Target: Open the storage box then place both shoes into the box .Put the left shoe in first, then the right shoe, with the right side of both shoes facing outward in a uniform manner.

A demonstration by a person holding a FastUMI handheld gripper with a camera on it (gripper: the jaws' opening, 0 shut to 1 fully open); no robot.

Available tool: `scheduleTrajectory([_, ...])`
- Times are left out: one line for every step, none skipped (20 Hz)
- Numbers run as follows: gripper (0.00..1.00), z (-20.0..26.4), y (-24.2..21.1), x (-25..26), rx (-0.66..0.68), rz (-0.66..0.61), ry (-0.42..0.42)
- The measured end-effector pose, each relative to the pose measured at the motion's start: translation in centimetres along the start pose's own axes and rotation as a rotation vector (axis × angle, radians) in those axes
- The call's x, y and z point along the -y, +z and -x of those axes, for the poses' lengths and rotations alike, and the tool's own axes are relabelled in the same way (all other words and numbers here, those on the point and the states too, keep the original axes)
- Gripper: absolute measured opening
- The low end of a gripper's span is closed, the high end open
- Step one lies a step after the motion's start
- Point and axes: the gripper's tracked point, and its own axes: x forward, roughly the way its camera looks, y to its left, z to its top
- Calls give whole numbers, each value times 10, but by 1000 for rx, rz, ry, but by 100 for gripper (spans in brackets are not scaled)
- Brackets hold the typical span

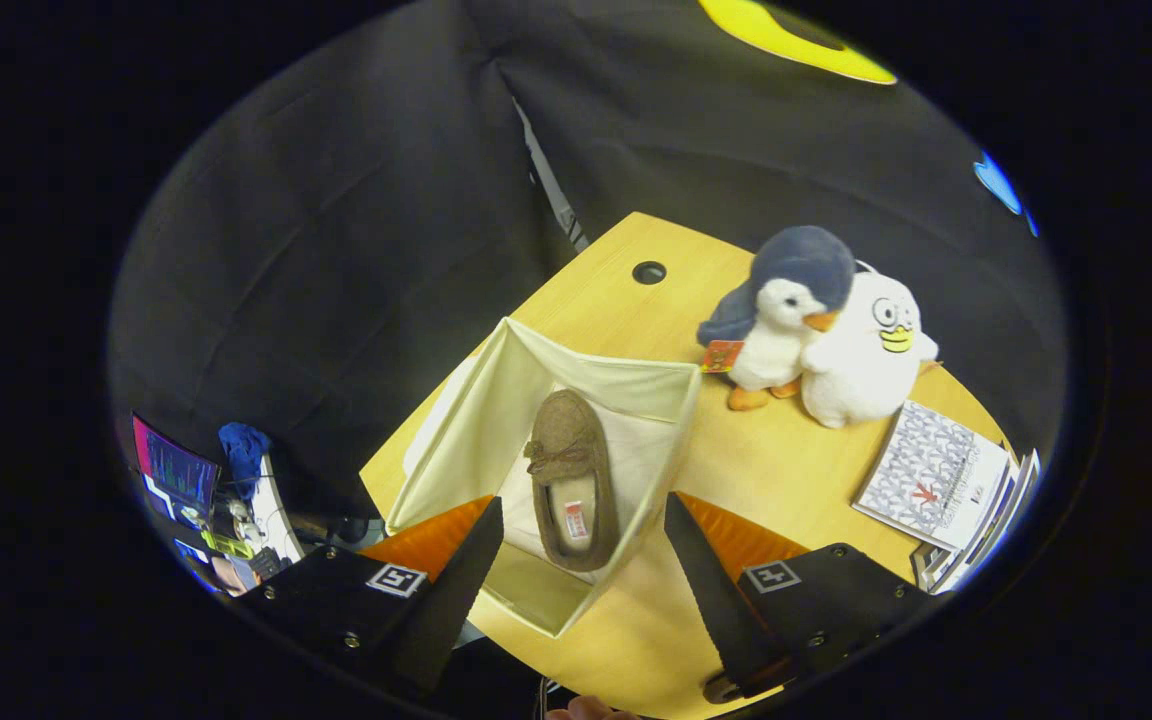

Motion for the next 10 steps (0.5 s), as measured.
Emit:
scheduleTrajectory([99,12,-5,9,16,-15,-8])
scheduleTrajectory([99,26,-11,17,24,-25,-11])
scheduleTrajectory([99,41,-25,18,31,-32,-16])
scheduleTrajectory([99,54,-30,27,44,-37,-26])
scheduleTrajectory([99,65,-35,35,56,-40,-41])
scheduleTrajectory([99,77,-40,44,72,-48,-55])
scheduleTrajectory([99,89,-47,52,88,-61,-66])
scheduleTrajectory([99,99,-54,60,101,-74,-79])
scheduleTrajectory([99,106,-63,71,110,-87,-96])
scheduleTrajectory([99,114,-72,81,119,-100,-108])
